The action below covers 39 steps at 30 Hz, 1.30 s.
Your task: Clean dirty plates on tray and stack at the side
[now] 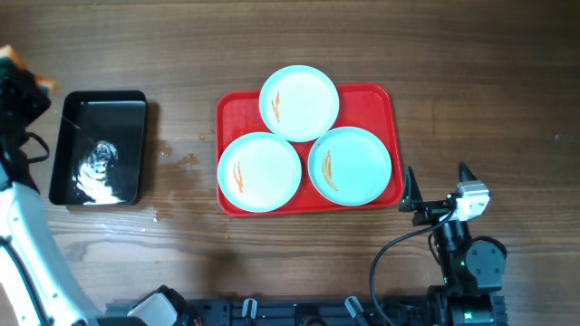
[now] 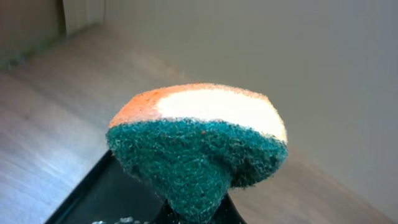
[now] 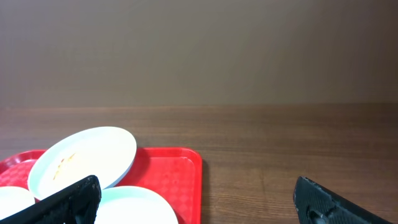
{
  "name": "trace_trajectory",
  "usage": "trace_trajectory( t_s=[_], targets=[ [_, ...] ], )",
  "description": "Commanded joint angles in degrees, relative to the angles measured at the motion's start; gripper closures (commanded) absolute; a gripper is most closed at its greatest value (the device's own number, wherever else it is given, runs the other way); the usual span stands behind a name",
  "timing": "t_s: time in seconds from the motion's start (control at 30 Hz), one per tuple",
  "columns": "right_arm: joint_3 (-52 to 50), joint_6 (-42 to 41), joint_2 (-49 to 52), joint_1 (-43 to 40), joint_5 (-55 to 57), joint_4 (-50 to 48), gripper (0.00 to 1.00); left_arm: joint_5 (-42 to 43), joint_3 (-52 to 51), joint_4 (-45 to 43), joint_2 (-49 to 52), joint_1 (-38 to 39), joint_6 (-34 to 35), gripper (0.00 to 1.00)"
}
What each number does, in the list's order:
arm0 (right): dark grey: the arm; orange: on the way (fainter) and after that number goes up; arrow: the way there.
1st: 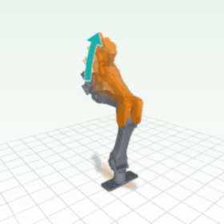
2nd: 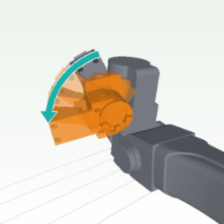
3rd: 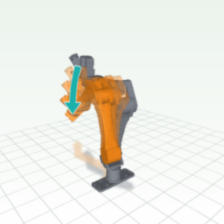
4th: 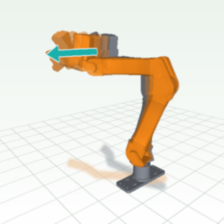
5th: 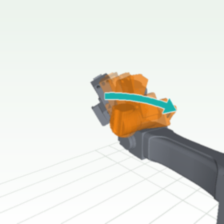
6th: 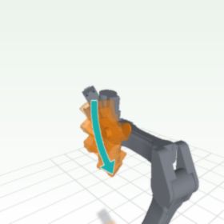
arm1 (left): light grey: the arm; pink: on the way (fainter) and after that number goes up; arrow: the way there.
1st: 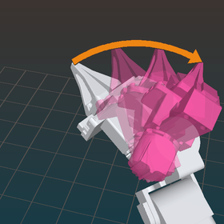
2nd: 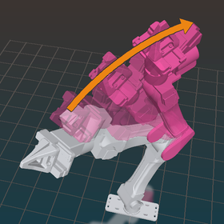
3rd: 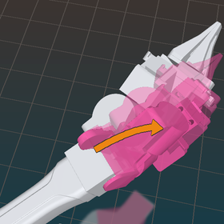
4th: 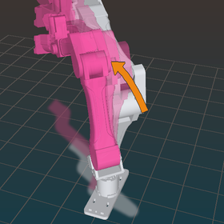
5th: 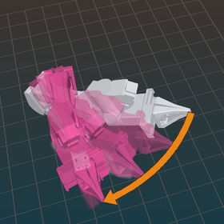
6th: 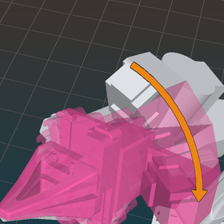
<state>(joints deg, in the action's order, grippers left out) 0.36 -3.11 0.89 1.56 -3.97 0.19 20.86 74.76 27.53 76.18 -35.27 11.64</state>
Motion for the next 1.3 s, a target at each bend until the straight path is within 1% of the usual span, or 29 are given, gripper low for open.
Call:
trace_trajectory(
  t_s=[0.0,0.2,0.3,0.4,0.5,0.6,0.67,0.77,0.83,0.93,0.97,1.0,1.03,1.13,1.27],
  targets=[
    [-0.1,0.5,-0.5,-0.3,0.8,-0.2,0.0,0.1,-2.0,0.5,4.7,0.2,-1.0,0.96],
    [0.0,0.5,-0.5,-0.3,0.8,-0.2,0.0,0.2,-6.0,-0.3,19.2,0.2,-0.9,0.96],
    [0.0,0.5,-0.5,-0.3,0.8,-0.2,0.0,3.5,-6.0,-0.2,22.3,0.1,-1.0,0.96],
    [-0.1,0.5,-0.5,-0.3,0.8,-0.2,0.0,6.8,-4.8,-0.2,20.0,0.1,-1.0,0.96],
    [-0.1,0.5,-0.5,-0.3,0.8,-0.2,0.0,6.7,-3.5,-0.2,14.5,0.1,-1.0,0.96],
    [-0.1,0.5,-0.5,-0.3,0.8,-0.2,0.0,6.7,-3.4,-2.6,7.8,0.1,-1.0,0.96],
    [-0.1,0.5,-0.5,-0.3,0.8,-0.2,0.0,4.4,-3.4,-4.0,4.2,0.1,-1.2,0.96],
    [-0.1,0.5,-0.5,-0.3,0.8,-0.2,0.0,-0.7,-3.5,-3.5,3.0,0.2,-1.2,0.96],
    [-0.1,0.5,-0.5,-0.3,0.8,-0.2,0.0,-4.4,-4.3,-2.4,4.3,0.2,-1.2,0.96],
    [-0.1,0.5,-0.5,-0.3,0.8,-0.2,0.0,-5.0,-7.2,-3.2,8.8,0.3,-0.9,0.96],
    [-0.1,0.5,-0.5,-0.3,0.8,-0.2,0.0,-3.2,-8.7,-3.8,13.4,0.3,-0.5,0.96],
    [-0.1,0.5,-0.5,-0.3,0.8,-0.2,0.0,0.4,-8.9,-3.8,16.6,0.3,-0.6,0.96],
    [-0.1,0.5,-0.5,-0.3,0.8,-0.2,0.0,2.0,-8.8,-4.1,17.3,0.3,-0.6,0.96],
    [-0.1,0.5,-0.5,-0.3,0.8,-0.2,0.0,6.4,-7.7,-4.3,15.7,0.1,-0.8,0.96],
    [-0.1,0.5,-0.5,-0.3,0.8,-0.2,0.0,7.6,-5.6,-4.7,9.2,0.1,-0.8,0.96]
  ],
)
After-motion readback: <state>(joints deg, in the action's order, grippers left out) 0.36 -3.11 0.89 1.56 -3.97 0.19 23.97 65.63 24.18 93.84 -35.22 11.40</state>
